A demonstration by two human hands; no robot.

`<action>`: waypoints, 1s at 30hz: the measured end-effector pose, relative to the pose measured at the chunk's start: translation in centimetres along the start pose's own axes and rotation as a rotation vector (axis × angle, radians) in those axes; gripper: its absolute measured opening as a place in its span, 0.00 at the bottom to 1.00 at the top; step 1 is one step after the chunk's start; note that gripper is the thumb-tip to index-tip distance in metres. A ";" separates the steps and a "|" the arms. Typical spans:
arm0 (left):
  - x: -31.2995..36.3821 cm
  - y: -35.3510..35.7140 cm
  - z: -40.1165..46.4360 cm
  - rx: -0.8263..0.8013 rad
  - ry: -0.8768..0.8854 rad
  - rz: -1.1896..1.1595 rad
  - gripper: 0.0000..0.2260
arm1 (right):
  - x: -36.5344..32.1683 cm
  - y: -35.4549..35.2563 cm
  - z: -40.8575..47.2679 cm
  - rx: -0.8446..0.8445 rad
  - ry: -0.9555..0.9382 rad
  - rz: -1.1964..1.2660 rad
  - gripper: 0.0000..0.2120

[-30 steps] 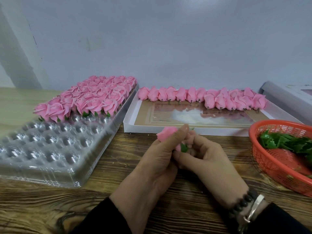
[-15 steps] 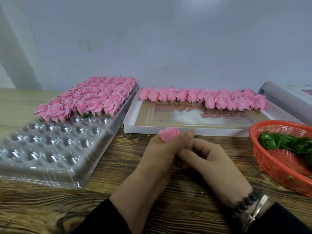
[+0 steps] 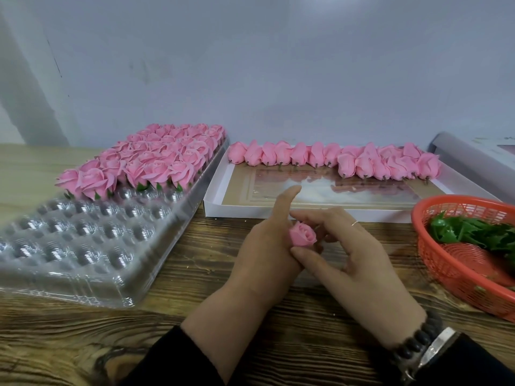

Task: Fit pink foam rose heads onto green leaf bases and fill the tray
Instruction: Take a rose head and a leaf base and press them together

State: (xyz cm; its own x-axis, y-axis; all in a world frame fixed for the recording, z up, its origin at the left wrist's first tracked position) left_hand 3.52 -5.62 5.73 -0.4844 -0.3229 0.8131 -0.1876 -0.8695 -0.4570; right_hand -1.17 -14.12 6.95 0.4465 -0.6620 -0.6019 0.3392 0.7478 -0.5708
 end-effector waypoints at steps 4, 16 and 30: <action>0.0 0.2 -0.1 -0.028 0.004 0.054 0.40 | 0.4 -0.1 0.0 0.001 0.040 0.082 0.13; -1.6 0.8 0.0 -0.065 -0.095 -0.108 0.34 | 2.9 -1.7 -0.1 0.150 0.187 0.241 0.07; -0.6 1.6 -0.5 -0.199 -0.094 -0.235 0.13 | -1.8 -0.1 0.3 -0.082 -0.214 -0.175 0.02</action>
State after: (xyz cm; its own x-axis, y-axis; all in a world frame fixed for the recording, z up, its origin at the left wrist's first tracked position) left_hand 3.08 -6.62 4.34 -0.3288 -0.1627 0.9303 -0.4531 -0.8371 -0.3065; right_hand -1.77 -12.97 8.21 0.5547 -0.7482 -0.3640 0.3621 0.6110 -0.7040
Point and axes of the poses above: each hand's wrist, its own z-axis towards the middle knuckle, its own y-axis out of the palm, x = y × z, the point moved 8 cm from there along z, towards the middle knuckle, and after that the axes turned 8 degrees about -z, right-handed, at the moved point
